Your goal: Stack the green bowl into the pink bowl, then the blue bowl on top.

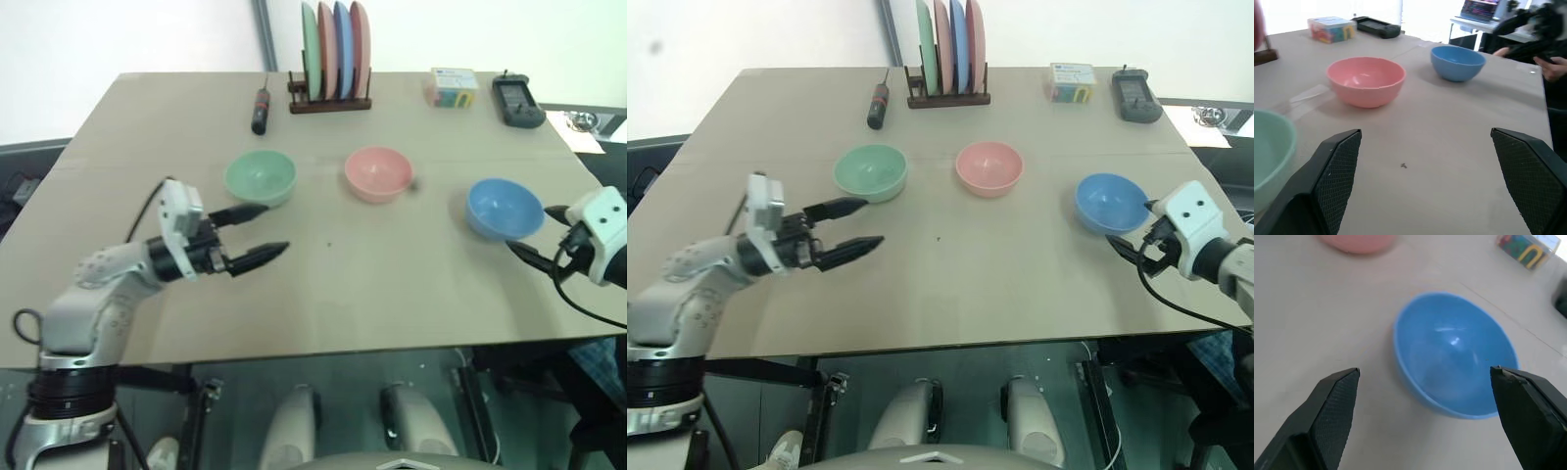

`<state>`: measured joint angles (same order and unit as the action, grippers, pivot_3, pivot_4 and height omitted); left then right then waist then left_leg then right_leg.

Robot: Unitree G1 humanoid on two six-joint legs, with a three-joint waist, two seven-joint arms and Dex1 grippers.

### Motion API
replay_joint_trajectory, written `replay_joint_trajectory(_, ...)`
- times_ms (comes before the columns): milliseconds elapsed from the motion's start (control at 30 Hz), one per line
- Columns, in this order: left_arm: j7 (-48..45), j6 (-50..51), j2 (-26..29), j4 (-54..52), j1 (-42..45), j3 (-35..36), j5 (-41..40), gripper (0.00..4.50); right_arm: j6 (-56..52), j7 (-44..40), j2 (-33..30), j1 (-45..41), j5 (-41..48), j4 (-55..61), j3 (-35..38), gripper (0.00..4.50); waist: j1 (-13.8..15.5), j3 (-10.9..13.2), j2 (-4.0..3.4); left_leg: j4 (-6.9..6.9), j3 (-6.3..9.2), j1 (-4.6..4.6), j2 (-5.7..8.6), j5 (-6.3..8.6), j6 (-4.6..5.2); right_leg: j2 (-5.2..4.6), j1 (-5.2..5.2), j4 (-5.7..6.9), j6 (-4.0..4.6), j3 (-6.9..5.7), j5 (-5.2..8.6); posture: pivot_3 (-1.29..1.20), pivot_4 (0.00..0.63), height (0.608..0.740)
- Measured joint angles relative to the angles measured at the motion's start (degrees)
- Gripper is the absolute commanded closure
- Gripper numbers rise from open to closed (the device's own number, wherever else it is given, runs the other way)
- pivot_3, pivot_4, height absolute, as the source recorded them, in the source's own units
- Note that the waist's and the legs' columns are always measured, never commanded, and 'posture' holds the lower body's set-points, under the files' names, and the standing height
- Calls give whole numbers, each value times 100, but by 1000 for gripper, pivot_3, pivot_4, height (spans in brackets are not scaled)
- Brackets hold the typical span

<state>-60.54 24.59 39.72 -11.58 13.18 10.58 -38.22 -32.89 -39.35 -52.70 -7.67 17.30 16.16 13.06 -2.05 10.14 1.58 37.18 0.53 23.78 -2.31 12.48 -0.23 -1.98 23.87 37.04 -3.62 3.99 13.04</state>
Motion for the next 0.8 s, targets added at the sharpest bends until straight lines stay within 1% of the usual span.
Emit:
replay_joint_trajectory(33,9,-28,-158,-39,9,-83,-2,0,52,28,97,-299,-131,-206,-244,45,-11,0,0,0,0,0,0,0,0,1,1,1,0,0,0,0,150,740)
replay_joint_trajectory(133,72,-86,-373,-178,35,-217,-21,0,195,101,487,-1098,-340,-519,-760,45,-58,1,-2,-1,1,-4,-5,0,0,11,3,7,-21,5,-14,0,150,740)
replay_joint_trajectory(233,183,-73,-438,-265,-9,-203,-44,0,469,37,1033,-1914,-588,-823,-1429,45,-85,2,-4,-1,6,-6,-8,0,1,17,6,19,-21,6,-13,0,150,740)
replay_joint_trajectory(300,337,-17,-442,-321,-129,-154,-49,0,909,-84,1492,-2545,-946,-1351,-2096,45,-60,2,-4,1,7,-4,-7,0,0,16,9,26,-20,6,-13,0,150,740)
replay_joint_trajectory(367,465,1,-442,-344,-222,-149,-10,0,1175,-149,1694,-2811,-1153,-1695,-2386,45,-21,2,-3,2,7,-1,-6,0,0,14,9,24,-20,5,-14,0,150,740)
replay_joint_trajectory(500,816,125,-447,-582,-659,79,-74,0,2177,-232,2378,-3717,-1916,-3060,-3218,45,-32,3,-2,2,6,2,-4,0,0,9,12,24,-19,4,-14,0,150,740)
replay_joint_trajectory(567,819,160,-444,-832,-941,348,-370,0,2715,-221,2774,-4192,-2205,-3965,-3480,45,-49,4,-4,0,3,2,-5,-1,0,9,17,27,-18,5,-15,0,150,740)
replay_joint_trajectory(600,736,164,-398,-1047,-1194,629,-604,0,3071,-219,3054,-4496,-2353,-4633,-3577,275,-50,4,-2,0,6,2,-5,-1,-1,9,19,33,-16,4,-15,0,150,740)
replay_joint_trajectory(633,696,164,-370,-1095,-1267,709,-666,0,3156,-219,3121,-4579,-2388,-4817,-3596,545,-51,5,-2,-1,5,1,-5,-1,-1,9,19,34,-16,4,-15,0,150,740)
replay_joint_trajectory(700,554,194,-201,-1325,-1636,1096,-937,0,3610,-223,3325,-4881,-2572,-5648,-3693,1062,-42,5,-3,-3,6,2,-5,-1,-1,8,21,35,-15,4,-15,0,150,740)
replay_joint_trajectory(733,526,227,-157,-1410,-1776,1281,-1053,0,3796,-233,3374,-4977,-2642,-5989,-3703,1568,-15,7,-6,-1,10,4,0,-1,-1,3,21,37,-14,-2,-14,0,150,740)
replay_joint_trajectory(767,509,244,-121,-1475,-1904,1422,-1143,0,3964,-235,3432,-5066,-2717,-6276,-3718,1852,-11,7,-6,-1,9,4,0,-1,-1,2,20,36,-12,-2,-13,0,150,740)
replay_joint_trajectory(800,478,257,-49,-1541,-2103,1606,-1232,0,4248,-247,3492,-5207,-2848,-6696,-3741,2429,-20,9,-8,0,6,4,1,-1,-1,0,19,35,4,0,-3,0,150,740)
